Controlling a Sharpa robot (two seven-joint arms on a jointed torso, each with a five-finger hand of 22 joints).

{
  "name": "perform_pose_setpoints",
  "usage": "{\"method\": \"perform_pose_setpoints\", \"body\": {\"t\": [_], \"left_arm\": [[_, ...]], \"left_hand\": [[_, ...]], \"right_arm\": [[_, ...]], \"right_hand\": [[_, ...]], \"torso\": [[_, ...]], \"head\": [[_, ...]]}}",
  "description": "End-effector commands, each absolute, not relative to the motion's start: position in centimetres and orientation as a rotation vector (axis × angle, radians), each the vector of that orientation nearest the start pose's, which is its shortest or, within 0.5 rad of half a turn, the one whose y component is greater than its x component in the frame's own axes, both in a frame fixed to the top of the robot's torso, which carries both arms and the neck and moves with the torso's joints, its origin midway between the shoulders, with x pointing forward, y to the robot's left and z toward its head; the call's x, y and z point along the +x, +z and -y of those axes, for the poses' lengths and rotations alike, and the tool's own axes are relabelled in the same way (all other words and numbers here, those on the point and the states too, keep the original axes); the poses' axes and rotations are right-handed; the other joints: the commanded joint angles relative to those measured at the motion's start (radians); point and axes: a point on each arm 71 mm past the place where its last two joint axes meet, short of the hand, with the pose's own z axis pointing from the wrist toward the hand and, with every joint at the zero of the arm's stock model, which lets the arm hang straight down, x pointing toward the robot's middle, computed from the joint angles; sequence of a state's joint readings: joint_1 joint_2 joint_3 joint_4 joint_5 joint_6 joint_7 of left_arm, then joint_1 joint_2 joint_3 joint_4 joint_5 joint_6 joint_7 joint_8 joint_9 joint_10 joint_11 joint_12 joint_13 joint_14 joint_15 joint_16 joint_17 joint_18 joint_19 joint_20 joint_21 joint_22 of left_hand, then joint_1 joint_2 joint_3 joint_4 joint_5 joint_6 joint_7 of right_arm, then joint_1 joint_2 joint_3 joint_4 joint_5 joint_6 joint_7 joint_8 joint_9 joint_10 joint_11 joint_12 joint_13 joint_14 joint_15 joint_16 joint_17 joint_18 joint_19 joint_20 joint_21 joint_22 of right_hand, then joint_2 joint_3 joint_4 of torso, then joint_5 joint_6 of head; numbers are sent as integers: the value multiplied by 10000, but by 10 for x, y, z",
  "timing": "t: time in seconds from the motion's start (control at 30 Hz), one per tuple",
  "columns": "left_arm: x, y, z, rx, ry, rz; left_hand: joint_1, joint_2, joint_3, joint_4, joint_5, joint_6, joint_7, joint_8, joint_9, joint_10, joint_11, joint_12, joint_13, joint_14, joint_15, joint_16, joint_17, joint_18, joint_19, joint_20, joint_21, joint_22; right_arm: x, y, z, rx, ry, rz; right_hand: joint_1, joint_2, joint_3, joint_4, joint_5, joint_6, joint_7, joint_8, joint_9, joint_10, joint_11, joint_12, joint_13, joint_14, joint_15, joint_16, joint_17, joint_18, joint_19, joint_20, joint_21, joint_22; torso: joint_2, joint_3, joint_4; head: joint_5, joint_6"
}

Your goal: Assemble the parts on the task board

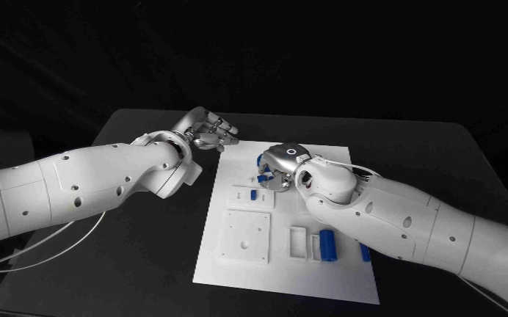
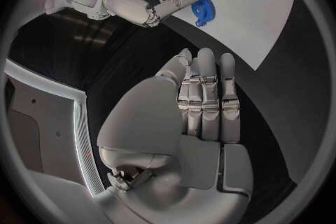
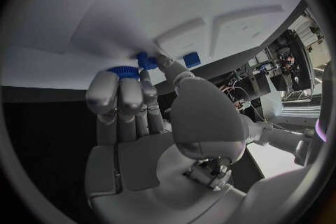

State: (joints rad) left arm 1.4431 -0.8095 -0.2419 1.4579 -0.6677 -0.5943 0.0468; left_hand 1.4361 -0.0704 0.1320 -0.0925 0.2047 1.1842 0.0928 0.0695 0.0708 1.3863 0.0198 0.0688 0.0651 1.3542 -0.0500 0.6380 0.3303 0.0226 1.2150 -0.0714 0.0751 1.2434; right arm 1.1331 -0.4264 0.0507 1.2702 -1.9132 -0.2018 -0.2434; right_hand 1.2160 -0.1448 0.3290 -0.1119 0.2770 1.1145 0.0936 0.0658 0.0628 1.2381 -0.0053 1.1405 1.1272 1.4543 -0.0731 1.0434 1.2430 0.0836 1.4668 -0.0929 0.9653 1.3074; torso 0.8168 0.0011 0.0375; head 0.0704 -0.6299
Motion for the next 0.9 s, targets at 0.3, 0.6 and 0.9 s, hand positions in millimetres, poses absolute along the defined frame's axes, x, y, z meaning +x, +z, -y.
{"method": "perform_pose_setpoints", "body": {"t": [0.3,0.6,0.9], "left_arm": [[521,-131,-226,-5098,-8808,-14848],[520,-131,-227,-5114,-8805,-14920],[520,-131,-226,-5104,-8825,-14974]], "left_hand": [[-2,41,-22,10,24,-94,2,-36,-12,-75,3,-25,-13,23,56,-59,16,100,41,60,-47,-8],[-10,40,-23,23,39,-98,1,-35,-11,-82,4,-22,-12,19,58,-66,18,101,37,63,-50,-10],[-15,28,-25,34,32,-122,7,-39,-13,-96,12,-24,-13,13,63,-75,19,100,30,68,-53,-17]], "right_arm": [[505,-221,61,-5339,4469,-16500],[505,-223,62,-5396,4396,-16642],[505,-219,59,-5103,4448,-16271]], "right_hand": [[-390,66,947,-162,156,224,-92,-41,-8,-47,-54,10,27,-54,16,-34,-19,-27,136,31,-13,1180],[-583,203,1441,-51,-77,711,-241,-33,5,-45,-142,32,56,-59,-43,-21,-5,-83,125,-33,6,1183],[-676,57,1025,146,-76,771,-288,-36,4,11,-159,45,53,-38,-61,-26,-13,-95,144,-56,47,1189]], "torso": [[3,0,-4],[8,-5,-9],[2,-16,-10]], "head": [[-27,-11],[-7,-32],[-29,-22]]}}
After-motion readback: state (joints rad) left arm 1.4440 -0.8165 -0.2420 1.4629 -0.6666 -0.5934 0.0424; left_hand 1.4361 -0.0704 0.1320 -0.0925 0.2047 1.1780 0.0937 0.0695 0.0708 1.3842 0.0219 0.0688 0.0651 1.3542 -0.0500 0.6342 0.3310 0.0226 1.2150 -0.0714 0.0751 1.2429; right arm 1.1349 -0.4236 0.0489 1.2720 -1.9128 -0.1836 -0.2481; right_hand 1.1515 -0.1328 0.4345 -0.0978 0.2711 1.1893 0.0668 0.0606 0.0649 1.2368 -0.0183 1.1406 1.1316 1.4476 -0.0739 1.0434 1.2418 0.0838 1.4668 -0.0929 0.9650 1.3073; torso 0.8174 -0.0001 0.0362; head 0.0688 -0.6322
